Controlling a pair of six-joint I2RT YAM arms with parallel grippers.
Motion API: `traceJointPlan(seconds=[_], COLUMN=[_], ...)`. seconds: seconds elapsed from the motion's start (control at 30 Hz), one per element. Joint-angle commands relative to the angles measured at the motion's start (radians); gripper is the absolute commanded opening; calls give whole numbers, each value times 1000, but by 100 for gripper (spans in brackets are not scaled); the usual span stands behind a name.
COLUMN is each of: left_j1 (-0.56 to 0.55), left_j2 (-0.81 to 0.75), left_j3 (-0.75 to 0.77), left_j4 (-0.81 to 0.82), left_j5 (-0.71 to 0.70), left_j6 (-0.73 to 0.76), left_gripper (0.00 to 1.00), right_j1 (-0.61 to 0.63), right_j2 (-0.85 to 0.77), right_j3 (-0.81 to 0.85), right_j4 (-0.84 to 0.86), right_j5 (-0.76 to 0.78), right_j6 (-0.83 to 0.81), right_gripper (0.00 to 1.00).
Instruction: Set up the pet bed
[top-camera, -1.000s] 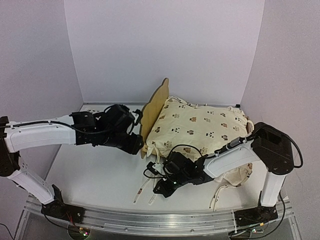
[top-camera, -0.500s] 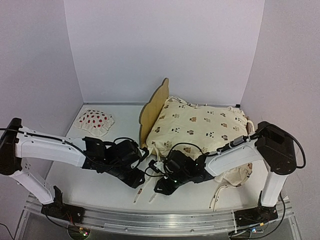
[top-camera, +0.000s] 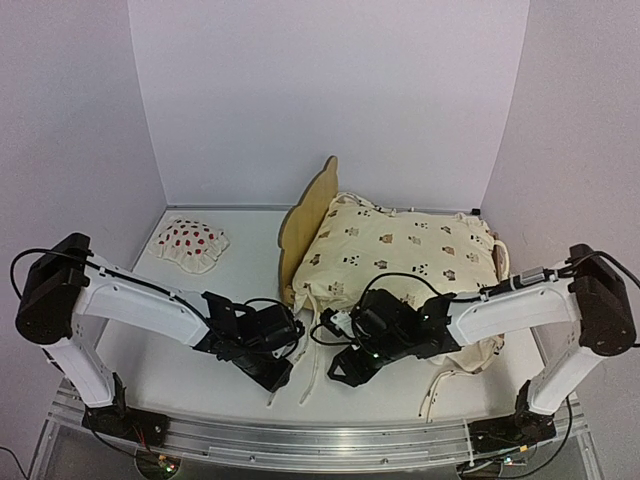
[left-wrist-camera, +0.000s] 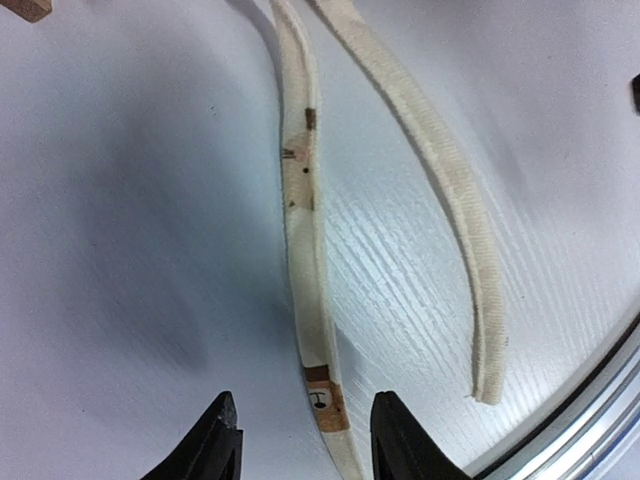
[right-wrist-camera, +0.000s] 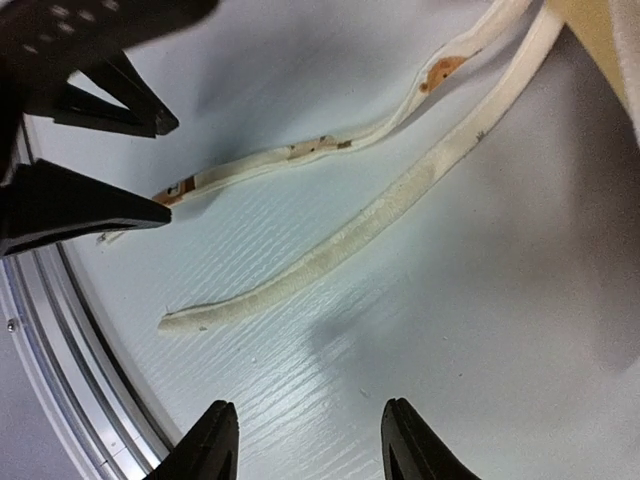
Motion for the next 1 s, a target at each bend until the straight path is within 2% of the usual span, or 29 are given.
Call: traceJointPlan(seconds=[0.0,0.13,0.27,0.3,0.43,0.6,0.77,0.97], left_j1=[-4,-17,-24,-26,-37,-53,-68,-98], left_j2=[49,96,131,124,60,40,58,191], left_j3=[7,18,33,44,106,253,303,349], left_j4=[11,26,30,24,-4,-62,9,80], left_j5=[-26,-18,-41,-48,-84,-119,-24,92], left_j6=[9,15,17,18,28,46,57,50], left_gripper=[40,31,4,1,0,0,0,0], right_j1=[-2,-2,-1,-2,-2,-2,-3,-5], right_j2=[-77,-105,-126,-134,-176,-233,-296,-359], right_j3=[-17,-29,-42,-45,-46,14,25,-23], right_j4=[-34,-47,-49,-50,-59,-176,-237,-247], right_j5=[58,85,100,104,145,284,375,416], right_j6=[-6,-11,-3,2,24,58,72,88], right_gripper=[51,51,51,51,51,48,47,47])
